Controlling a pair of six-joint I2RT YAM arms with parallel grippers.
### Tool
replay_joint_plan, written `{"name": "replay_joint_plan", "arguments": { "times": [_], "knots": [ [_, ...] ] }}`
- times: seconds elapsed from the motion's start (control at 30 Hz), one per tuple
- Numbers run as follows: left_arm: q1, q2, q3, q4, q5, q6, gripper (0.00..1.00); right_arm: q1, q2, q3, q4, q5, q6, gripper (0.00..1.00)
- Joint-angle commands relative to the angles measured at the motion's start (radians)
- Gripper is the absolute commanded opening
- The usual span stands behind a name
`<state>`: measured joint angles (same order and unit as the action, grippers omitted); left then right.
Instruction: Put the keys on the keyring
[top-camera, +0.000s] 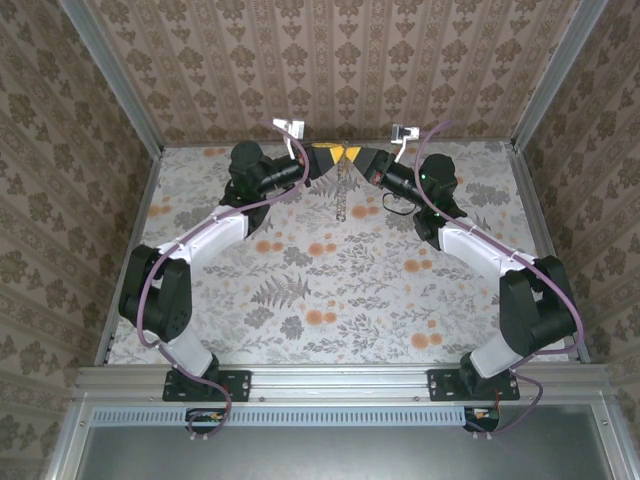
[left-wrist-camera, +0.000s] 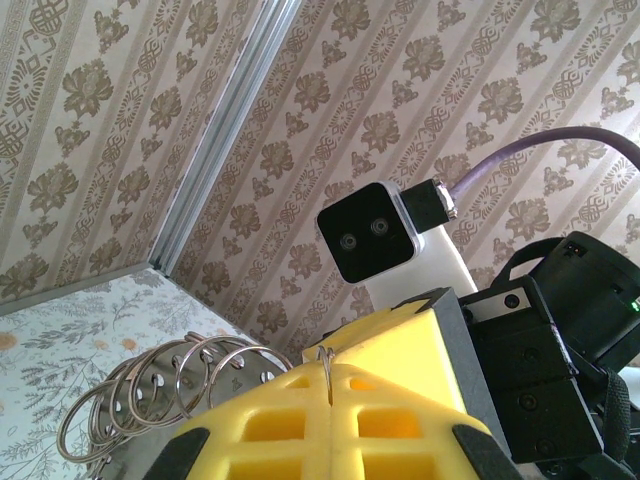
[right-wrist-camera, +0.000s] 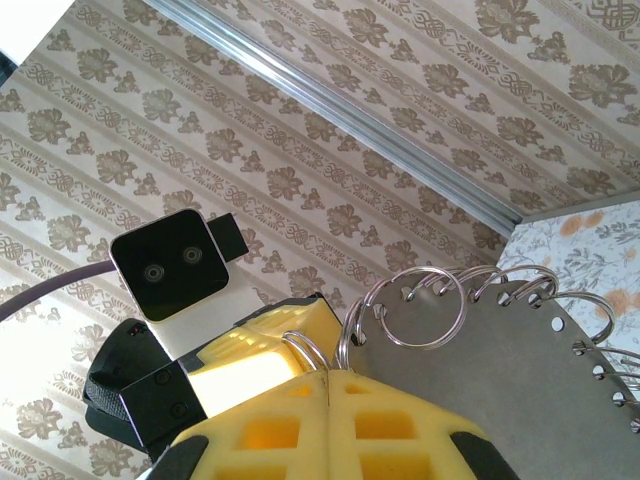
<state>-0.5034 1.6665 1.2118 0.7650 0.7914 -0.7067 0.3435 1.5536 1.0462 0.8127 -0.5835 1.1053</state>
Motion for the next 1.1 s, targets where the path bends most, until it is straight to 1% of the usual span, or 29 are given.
{"name": "replay_joint_plan", "arguments": {
  "times": [0.0, 0.03, 0.07, 0.17, 0.4, 0.47, 0.63, 0.87, 1.07],
  "knots": [
    [-0.031, -0.04, -0.015, 0.034, 0.076, -0.019, 0.0, 0.009, 0.01, 0.02, 0.082, 0.0, -0.018, 0.0],
    [-0.03, -0.039, -0.017, 0.038, 0.076, -0.022, 0.0, 0.008, 0.012, 0.024, 0.082, 0.001, -0.017, 0.01],
    [-0.03, -0.037, -0.017, 0.044, 0.076, -0.03, 0.0, 0.009, 0.011, 0.025, 0.08, 0.006, -0.016, 0.1],
    [-0.03, -0.031, -0.016, 0.075, 0.078, -0.055, 0.0, 0.0, 0.014, 0.025, 0.095, 0.019, -0.01, 0.13],
    [-0.03, -0.024, -0.016, 0.088, 0.082, -0.068, 0.0, -0.013, 0.027, 0.028, 0.141, 0.025, 0.019, 0.29],
    [-0.03, -0.023, -0.015, 0.088, 0.082, -0.069, 0.0, -0.013, 0.031, 0.031, 0.144, 0.022, 0.023, 0.29],
    [-0.03, -0.022, -0.015, 0.091, 0.076, -0.073, 0.0, -0.014, 0.037, 0.03, 0.146, 0.009, 0.032, 0.26],
    [-0.024, -0.032, -0.025, 0.081, 0.023, -0.074, 0.0, -0.014, 0.015, -0.02, 0.154, 0.007, 0.035, 0.25],
    [-0.017, -0.035, -0.029, 0.093, 0.011, -0.088, 0.0, -0.016, -0.008, -0.061, 0.144, 0.006, 0.028, 0.24]
  ]
}}
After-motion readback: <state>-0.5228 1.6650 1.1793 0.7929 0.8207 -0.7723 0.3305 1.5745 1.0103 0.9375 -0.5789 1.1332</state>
